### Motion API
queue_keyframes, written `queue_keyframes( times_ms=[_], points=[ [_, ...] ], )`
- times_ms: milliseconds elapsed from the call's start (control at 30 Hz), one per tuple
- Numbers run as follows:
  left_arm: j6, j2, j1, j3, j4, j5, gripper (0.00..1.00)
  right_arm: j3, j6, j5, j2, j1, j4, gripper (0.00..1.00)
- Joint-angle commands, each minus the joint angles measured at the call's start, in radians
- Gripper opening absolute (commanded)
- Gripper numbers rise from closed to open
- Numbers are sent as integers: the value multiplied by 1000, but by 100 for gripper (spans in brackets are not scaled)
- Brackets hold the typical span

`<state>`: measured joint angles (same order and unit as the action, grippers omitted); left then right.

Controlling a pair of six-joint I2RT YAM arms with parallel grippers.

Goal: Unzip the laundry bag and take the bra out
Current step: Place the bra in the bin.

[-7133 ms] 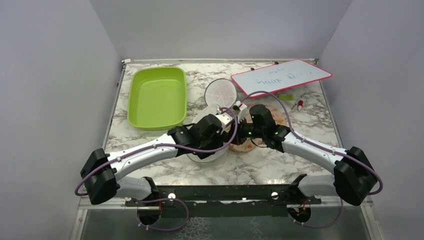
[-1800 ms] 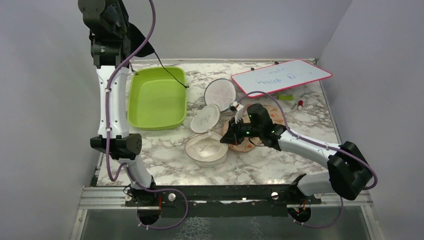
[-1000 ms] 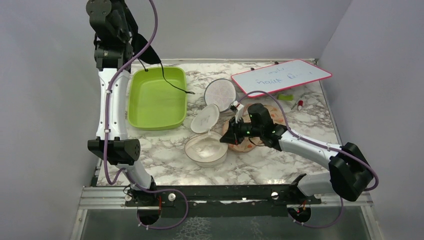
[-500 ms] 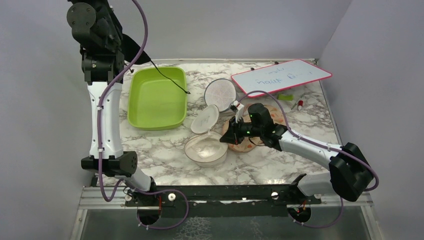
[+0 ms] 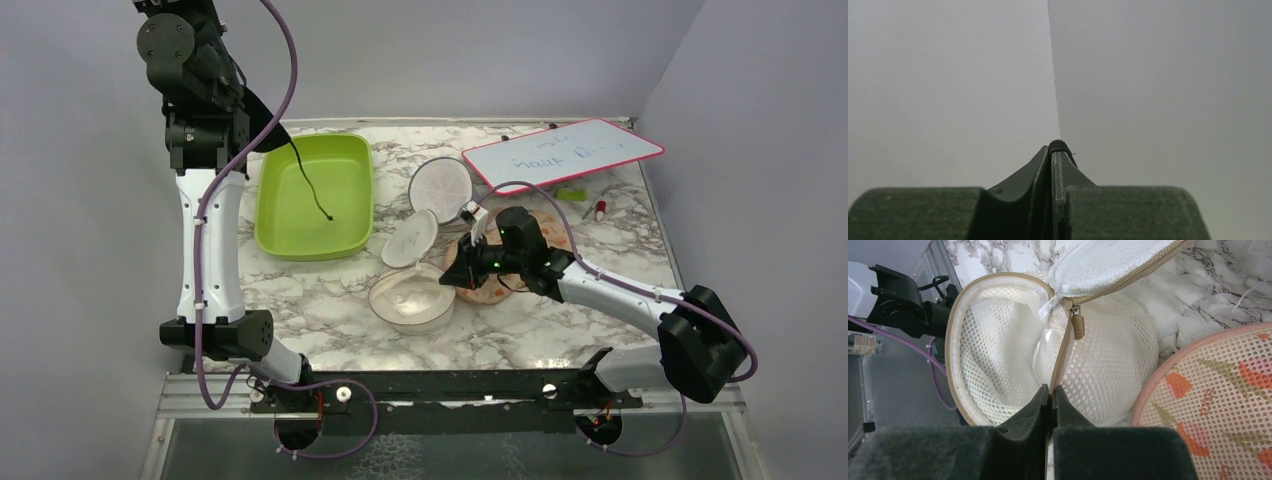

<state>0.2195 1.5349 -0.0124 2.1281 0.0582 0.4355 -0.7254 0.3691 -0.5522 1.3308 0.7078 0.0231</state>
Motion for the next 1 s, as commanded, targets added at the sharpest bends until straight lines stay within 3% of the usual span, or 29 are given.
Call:
queue_keyframes(
  times_ms=[0, 333, 967],
  points=[
    [2, 6, 8, -55, -23, -23, 0, 12, 1, -21, -24, 5, 28, 1],
    [-221, -7, 5, -243, 127, -292, 0, 10, -9, -24, -14, 5, 21, 1],
    [-477, -165, 4, -901, 106, -289, 0, 21, -14, -46, -6, 5, 42, 1]
  ],
)
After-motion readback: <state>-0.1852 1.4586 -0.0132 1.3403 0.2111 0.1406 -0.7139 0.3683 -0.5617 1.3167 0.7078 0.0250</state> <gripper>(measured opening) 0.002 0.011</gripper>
